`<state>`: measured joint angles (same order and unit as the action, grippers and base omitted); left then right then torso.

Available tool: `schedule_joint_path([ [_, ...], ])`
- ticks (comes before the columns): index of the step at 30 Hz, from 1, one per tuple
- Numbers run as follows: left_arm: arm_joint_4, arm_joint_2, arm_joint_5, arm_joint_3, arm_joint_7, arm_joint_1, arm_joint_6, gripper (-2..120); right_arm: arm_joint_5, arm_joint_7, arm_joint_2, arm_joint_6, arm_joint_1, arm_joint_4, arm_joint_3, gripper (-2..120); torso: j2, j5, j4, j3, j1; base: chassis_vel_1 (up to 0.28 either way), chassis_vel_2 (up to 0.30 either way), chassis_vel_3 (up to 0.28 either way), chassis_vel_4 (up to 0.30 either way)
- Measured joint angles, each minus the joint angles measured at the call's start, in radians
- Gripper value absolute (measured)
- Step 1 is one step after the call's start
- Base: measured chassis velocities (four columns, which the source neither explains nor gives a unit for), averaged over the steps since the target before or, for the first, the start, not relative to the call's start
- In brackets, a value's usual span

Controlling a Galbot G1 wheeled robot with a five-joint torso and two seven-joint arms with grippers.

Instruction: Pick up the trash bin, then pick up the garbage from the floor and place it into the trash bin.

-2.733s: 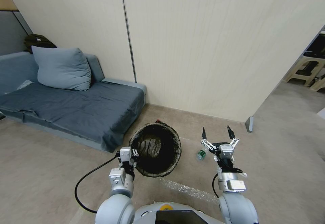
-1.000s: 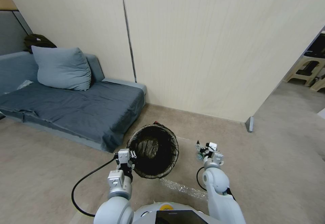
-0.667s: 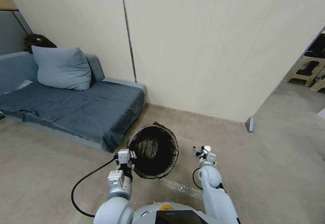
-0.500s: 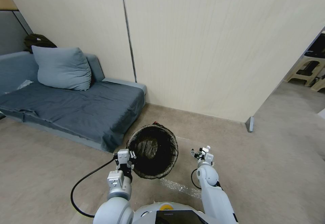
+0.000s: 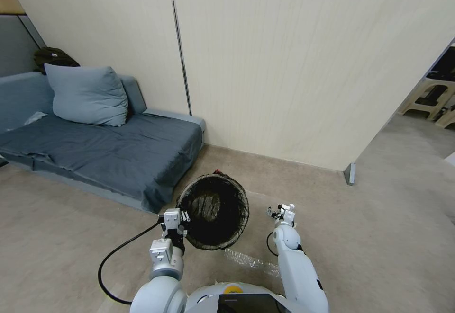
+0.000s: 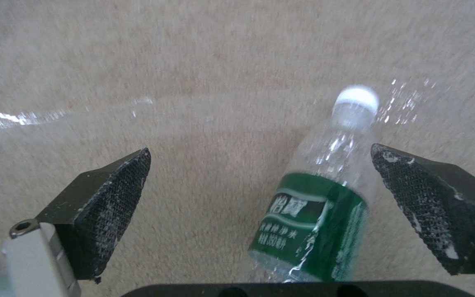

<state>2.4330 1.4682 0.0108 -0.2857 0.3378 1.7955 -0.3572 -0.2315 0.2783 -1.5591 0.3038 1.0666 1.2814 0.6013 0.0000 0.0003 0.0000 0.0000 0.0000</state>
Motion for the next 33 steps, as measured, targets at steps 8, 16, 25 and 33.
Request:
schedule_joint_path([
  [8, -0.002, 0.000, 0.001, -0.004, 0.000, 0.004, 0.003, 0, 0.017, -0.013, 0.006, -0.037, -0.019, -0.077, 0.015, 100, 0.000, -0.0004, -0.0001, 0.000, 0.000, 0.000, 0.000, 0.000, 0.000],
  [16, -0.002, 0.001, 0.001, -0.002, 0.002, 0.005, 0.004, 0, 0.024, -0.021, 0.008, -0.057, -0.012, -0.098, 0.023, 84, 0.000, -0.0004, 0.0000, 0.000, 0.000, 0.000, 0.000, 0.000, 0.000],
  [25, -0.001, 0.000, 0.001, -0.003, 0.003, 0.006, 0.005, 0, 0.033, -0.034, 0.016, -0.096, -0.018, -0.153, 0.034, 52, 0.000, -0.0003, -0.0001, 0.000, 0.000, 0.000, 0.000, 0.000, 0.000],
  [33, 0.002, 0.000, 0.002, -0.003, 0.004, 0.010, 0.006, 0, 0.040, -0.060, 0.031, -0.154, -0.046, -0.240, 0.042, 24, 0.000, -0.0010, 0.0001, 0.000, 0.000, 0.000, 0.000, 0.000, 0.000],
])
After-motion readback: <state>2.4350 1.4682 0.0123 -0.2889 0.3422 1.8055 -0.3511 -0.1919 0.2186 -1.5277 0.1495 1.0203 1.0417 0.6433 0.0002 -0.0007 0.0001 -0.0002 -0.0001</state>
